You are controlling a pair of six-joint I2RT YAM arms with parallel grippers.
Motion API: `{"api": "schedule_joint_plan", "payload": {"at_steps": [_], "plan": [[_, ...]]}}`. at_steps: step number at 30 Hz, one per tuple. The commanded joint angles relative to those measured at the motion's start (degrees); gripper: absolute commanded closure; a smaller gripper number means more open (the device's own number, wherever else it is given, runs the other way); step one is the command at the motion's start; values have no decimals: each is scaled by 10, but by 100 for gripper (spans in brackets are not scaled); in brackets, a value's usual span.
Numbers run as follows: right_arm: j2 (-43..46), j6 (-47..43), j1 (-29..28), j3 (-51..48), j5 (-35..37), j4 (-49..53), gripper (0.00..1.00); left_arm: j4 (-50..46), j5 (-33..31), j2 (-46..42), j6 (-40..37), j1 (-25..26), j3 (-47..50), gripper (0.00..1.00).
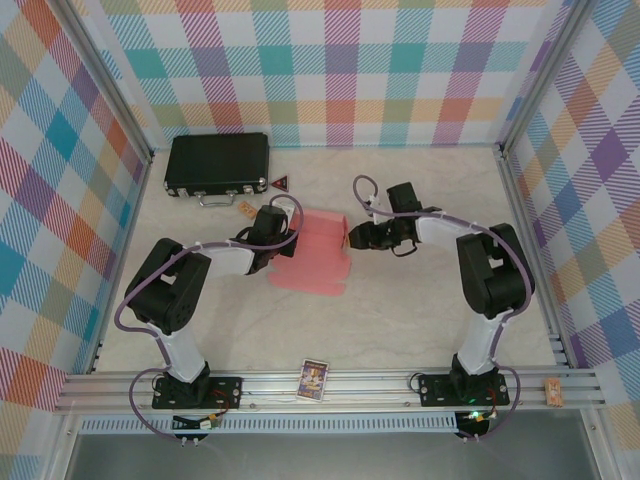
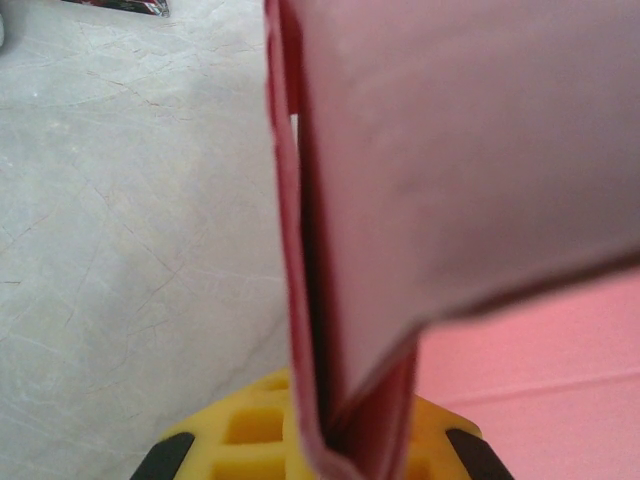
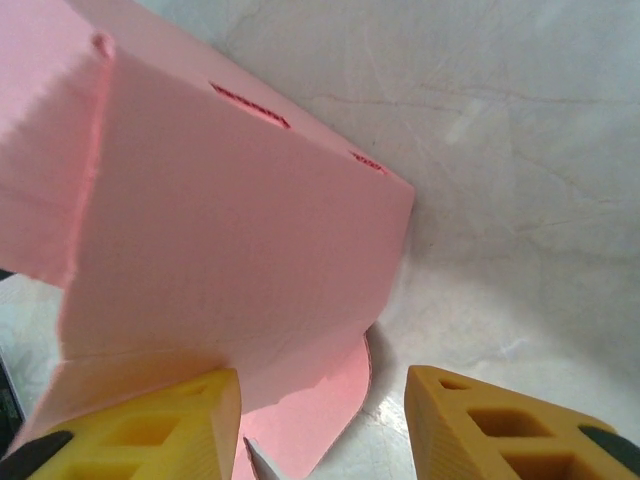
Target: Fold the paper box
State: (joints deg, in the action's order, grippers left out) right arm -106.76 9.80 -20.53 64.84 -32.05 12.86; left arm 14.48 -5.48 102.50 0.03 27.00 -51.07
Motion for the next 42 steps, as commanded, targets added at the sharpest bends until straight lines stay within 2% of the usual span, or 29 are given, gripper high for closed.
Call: {"api": "schedule_joint_plan", "payload": {"at_steps": [1,14,27,34,38,42], "plan": [[-15,-12,-17,16,-17,-10,53,-13,5,1,6,10,5,98],[3,-15,-48,-49,74,-153,47,-15,11,-4,5,15,14,98],[28,-41,-127,-134,270,-327,44,0,-1,-20,19,18,47,98],[29,-48,-150,-173,366,-422,47,2,-2,-21,19,19,50,97],[30,-38,-158,-188,416,-457,53,2,-3,-24,18,19,51,98],[25,-34,-163,-186,436,-466,55,4,-4,-23,17,19,52,97]]}}
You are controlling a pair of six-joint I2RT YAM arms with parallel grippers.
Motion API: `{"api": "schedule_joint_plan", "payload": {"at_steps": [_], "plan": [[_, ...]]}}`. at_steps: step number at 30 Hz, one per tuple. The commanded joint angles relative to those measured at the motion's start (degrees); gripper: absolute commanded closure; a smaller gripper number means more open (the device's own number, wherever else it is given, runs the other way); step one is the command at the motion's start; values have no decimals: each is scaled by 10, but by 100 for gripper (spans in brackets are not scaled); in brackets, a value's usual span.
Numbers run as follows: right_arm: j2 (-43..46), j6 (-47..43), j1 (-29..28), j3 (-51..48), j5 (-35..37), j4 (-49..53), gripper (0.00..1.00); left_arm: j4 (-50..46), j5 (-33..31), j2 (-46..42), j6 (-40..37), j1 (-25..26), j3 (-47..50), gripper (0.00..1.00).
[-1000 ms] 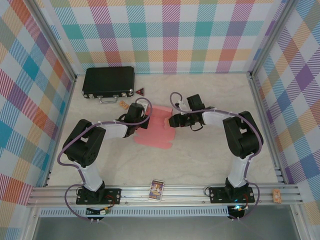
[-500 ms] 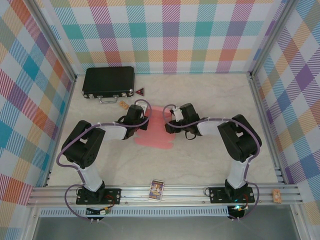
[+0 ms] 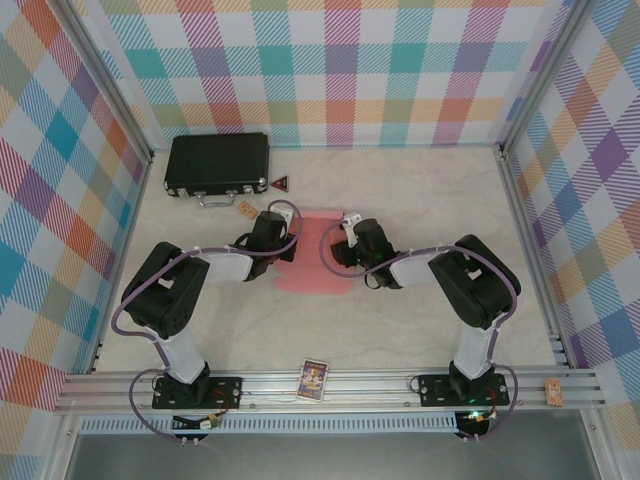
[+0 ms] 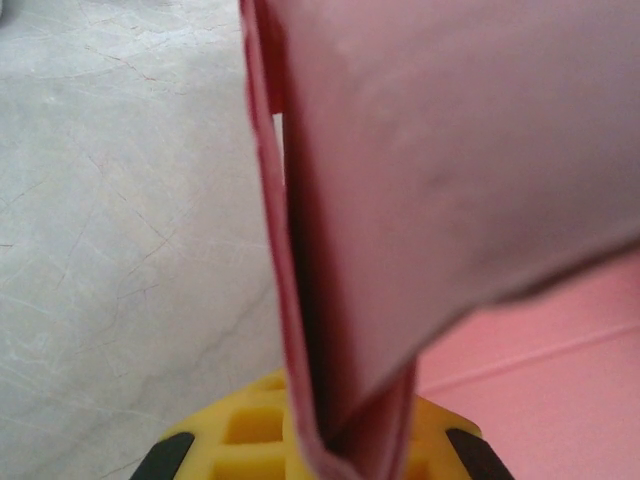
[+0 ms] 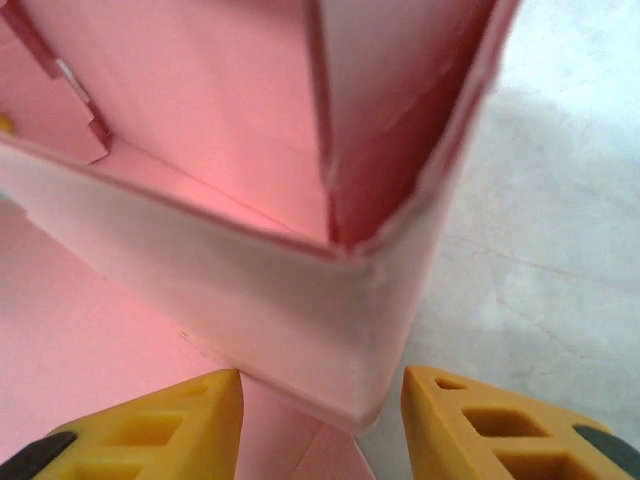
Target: Fold the paper box
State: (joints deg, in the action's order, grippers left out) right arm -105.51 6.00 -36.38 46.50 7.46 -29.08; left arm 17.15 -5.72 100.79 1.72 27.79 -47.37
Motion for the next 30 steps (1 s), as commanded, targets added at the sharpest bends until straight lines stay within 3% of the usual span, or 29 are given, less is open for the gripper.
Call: {"api": "schedule_joint_plan", "payload": {"at_steps": [1,11,18,22,30], "plan": [[10,3,-4,0,40,-47,55,-22,-1,-6,0,11,16,98],[-14,12,-12,17,64,-51,61,-18,0,-6,-2,12,18,98],[-23,-34,-13,22,-4,-76,63,-16,3,-5,-6,13,18,98],[-29,-50,-12,35,-43,-52,60,-15,6,-5,-7,13,18,98],[-28,-31,-4,38,-55,-49,52,-11,7,-8,-8,13,22,97]]}}
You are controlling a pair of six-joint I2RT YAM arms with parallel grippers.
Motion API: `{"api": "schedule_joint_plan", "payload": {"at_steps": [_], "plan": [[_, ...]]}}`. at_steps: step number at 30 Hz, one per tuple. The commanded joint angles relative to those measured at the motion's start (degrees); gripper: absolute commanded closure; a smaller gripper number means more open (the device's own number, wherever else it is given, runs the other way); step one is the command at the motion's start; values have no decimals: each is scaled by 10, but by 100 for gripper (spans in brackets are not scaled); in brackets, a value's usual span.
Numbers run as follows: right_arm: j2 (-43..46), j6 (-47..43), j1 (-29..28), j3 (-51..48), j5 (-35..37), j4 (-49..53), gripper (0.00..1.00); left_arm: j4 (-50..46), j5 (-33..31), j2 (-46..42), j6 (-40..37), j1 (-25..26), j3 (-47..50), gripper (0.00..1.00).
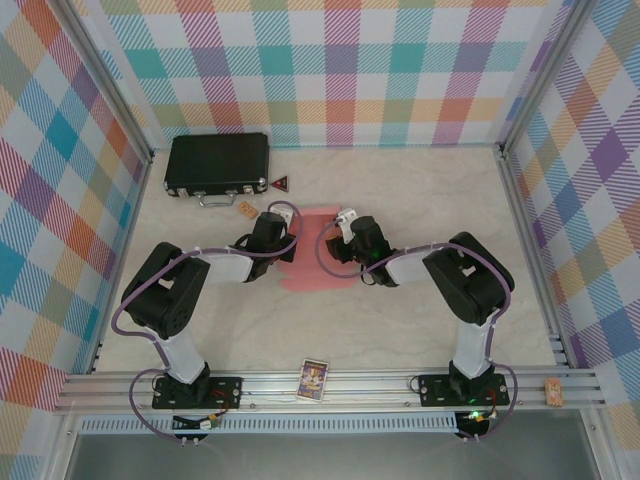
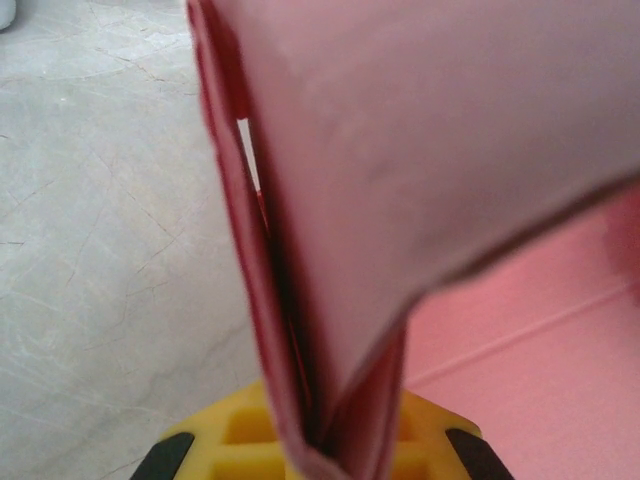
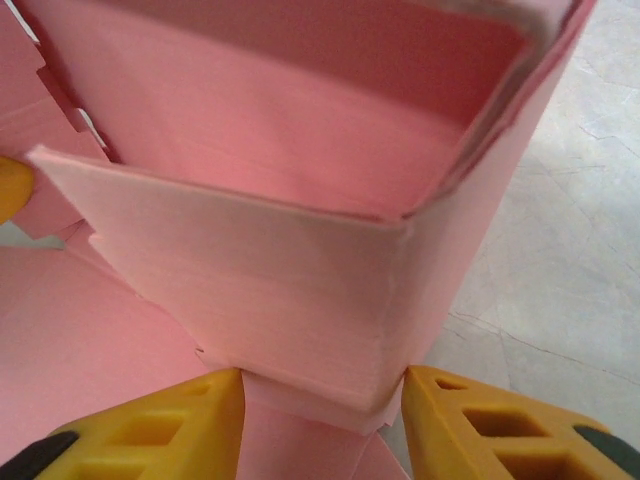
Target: Fold the paper box
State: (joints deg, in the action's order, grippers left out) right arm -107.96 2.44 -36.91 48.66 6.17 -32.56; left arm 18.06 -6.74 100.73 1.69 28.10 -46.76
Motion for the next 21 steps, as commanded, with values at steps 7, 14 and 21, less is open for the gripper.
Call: {"api": "schedule_joint_plan", "payload": {"at_steps": [7,14,21], "plan": [[5,34,26,11,-76,-19,51,-16,17,-9,-8,10,19,98],[-7,61,30,35,-78,3,57,-14,22,-10,-10,10,20,98],[-34,94,30,76,-71,40,59,-11,26,-10,-12,11,22,98]]}}
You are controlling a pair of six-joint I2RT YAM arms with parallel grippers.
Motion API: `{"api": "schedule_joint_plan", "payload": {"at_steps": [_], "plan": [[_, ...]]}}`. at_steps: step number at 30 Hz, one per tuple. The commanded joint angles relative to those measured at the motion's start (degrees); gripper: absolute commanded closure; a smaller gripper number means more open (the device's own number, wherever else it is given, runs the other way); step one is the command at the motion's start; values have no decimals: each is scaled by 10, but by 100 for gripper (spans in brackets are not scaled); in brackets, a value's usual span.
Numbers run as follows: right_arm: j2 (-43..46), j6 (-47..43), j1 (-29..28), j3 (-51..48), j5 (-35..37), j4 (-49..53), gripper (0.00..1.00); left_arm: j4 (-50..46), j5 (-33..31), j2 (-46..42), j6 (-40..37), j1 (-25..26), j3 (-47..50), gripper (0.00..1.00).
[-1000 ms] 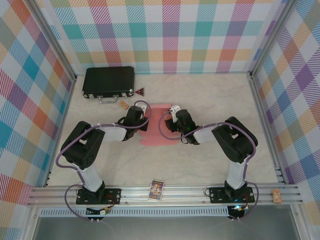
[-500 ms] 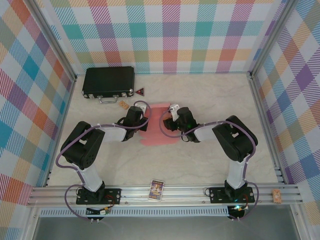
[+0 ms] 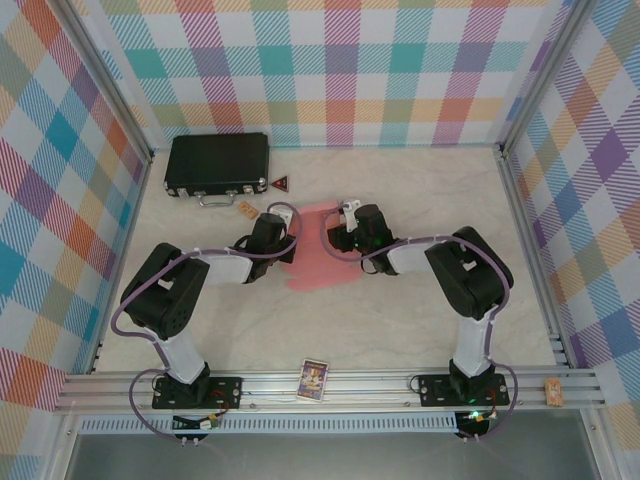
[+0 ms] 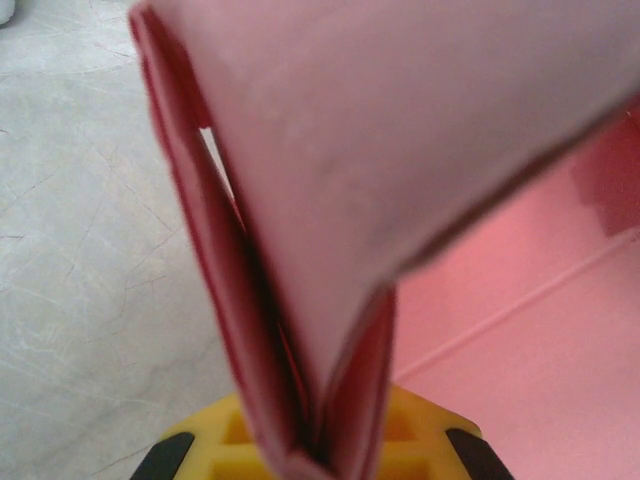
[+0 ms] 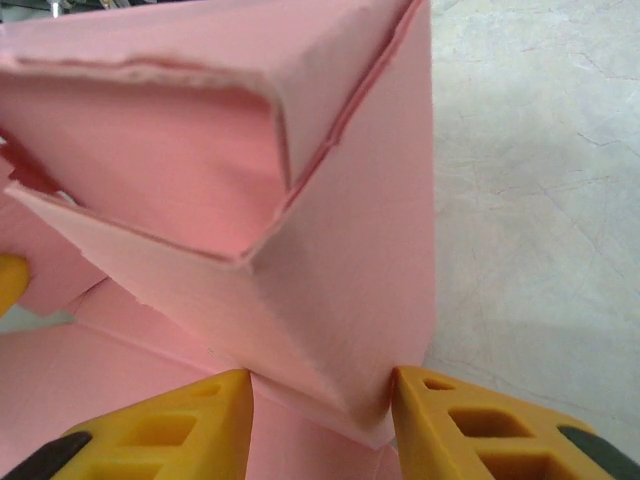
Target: Fold the paper box
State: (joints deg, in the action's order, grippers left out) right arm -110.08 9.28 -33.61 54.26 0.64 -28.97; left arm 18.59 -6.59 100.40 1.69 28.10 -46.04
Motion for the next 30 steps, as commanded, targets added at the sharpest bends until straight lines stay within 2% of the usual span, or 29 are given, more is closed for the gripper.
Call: {"api": "schedule_joint_plan", "payload": {"at_steps": [1,9,14,17,21,30], "plan": [[-16,30,-3,23,-16,4,60,-16,26,-7,-12,11,15,98],[-31,40,-3,52,3,47,74,-14,33,-9,-16,11,17,97],[-39,41,-3,65,2,60,73,-14,39,-8,-19,12,17,97],[-43,46,-4,78,7,77,67,-12,42,-9,-21,12,19,98],[-52,71,-3,93,23,94,67,-11,47,-9,-24,13,20,98],[-73,111,-4,105,43,94,81,-10,53,-10,-27,13,21,98]]}}
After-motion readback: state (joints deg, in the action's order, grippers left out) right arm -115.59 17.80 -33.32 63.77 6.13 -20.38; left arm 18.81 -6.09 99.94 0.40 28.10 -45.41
